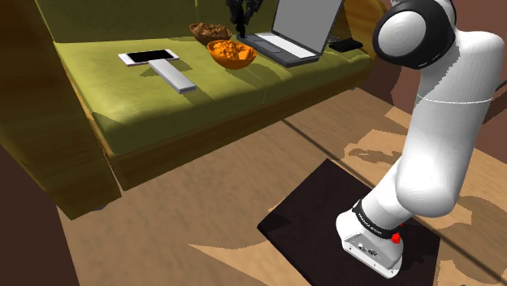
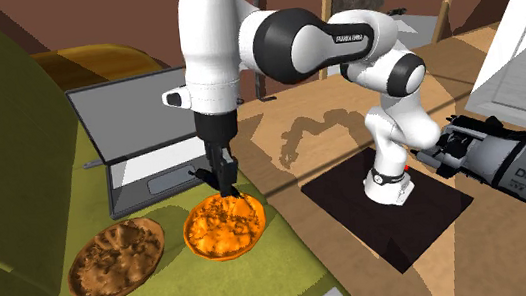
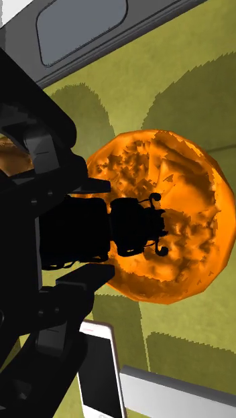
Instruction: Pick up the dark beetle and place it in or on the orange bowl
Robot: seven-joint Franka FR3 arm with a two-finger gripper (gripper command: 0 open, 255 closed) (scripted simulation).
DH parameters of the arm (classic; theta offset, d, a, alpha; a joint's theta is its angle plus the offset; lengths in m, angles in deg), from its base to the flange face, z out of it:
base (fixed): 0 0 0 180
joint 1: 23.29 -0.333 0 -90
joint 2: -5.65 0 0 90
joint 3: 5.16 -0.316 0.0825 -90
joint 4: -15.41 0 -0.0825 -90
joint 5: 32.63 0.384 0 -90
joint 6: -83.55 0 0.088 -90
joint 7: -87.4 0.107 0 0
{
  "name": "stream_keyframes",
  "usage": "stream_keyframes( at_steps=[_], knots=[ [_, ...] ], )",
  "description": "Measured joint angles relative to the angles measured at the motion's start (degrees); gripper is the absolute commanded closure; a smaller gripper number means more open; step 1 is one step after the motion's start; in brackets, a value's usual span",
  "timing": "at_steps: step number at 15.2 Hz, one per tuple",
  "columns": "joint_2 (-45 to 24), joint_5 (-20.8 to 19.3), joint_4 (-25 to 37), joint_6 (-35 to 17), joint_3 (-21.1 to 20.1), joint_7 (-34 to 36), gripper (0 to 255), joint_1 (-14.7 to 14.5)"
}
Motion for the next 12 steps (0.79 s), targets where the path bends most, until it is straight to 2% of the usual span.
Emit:
stream_keyframes(
  at_steps=[12],
  knots=[
    [2.89, -0.41, -13.80, -10.94, -0.13, 0.26, 255, -1.06]
  ],
)
